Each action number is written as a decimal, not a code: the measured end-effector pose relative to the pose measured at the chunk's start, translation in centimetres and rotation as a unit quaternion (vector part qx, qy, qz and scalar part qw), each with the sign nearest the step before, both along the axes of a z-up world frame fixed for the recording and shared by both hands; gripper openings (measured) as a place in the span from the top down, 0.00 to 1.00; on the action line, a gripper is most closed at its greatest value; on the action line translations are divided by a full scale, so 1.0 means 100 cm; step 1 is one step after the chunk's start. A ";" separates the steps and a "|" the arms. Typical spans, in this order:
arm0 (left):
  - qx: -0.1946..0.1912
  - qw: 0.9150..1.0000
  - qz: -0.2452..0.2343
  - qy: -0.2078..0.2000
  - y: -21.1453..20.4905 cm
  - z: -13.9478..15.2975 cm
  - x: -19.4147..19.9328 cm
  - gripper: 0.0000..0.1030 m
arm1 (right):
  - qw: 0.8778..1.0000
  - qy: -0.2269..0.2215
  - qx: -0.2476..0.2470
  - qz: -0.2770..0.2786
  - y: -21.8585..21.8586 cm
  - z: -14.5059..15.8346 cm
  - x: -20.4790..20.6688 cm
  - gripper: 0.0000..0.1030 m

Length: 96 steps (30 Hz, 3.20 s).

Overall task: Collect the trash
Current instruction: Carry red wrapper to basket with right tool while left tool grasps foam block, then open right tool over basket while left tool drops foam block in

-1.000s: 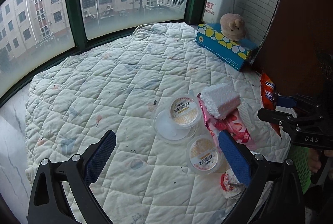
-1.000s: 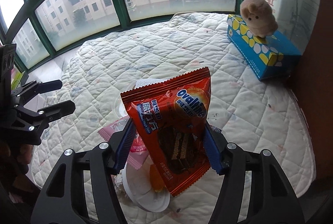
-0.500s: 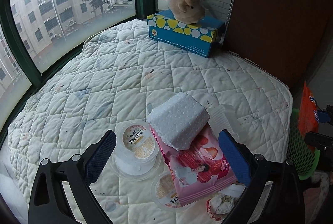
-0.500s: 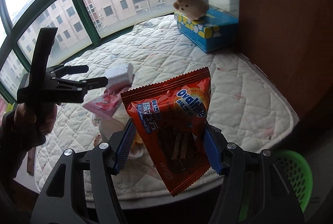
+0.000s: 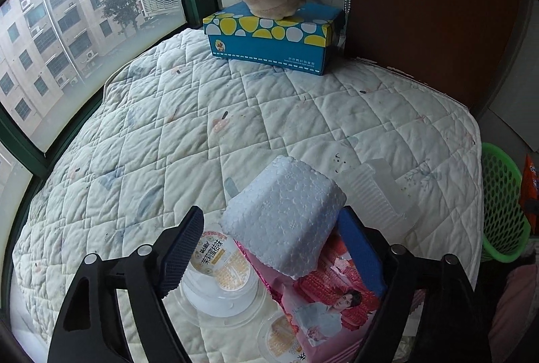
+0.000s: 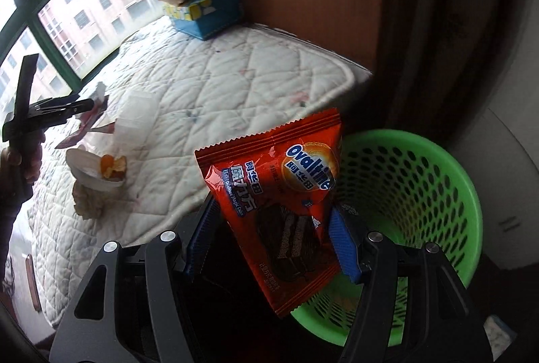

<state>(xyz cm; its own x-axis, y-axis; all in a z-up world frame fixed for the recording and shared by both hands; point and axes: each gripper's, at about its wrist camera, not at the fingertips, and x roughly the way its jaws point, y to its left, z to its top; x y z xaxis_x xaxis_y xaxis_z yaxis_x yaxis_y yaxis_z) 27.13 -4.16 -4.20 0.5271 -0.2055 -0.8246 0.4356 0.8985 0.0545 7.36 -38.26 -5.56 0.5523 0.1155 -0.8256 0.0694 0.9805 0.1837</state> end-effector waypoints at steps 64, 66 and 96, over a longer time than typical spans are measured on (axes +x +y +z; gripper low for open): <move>-0.075 0.979 -0.172 0.078 -0.304 -0.010 -0.152 0.34 | 0.984 -0.031 0.072 -0.161 -0.146 -0.011 -0.145 0.15; -0.076 0.978 -0.175 0.085 -0.309 -0.012 -0.154 0.31 | 0.984 -0.031 0.069 -0.164 -0.148 -0.009 -0.147 0.15; -0.116 0.990 -0.079 0.018 -0.210 0.050 -0.143 0.19 | 0.989 -0.047 0.052 -0.133 -0.103 0.015 -0.127 0.15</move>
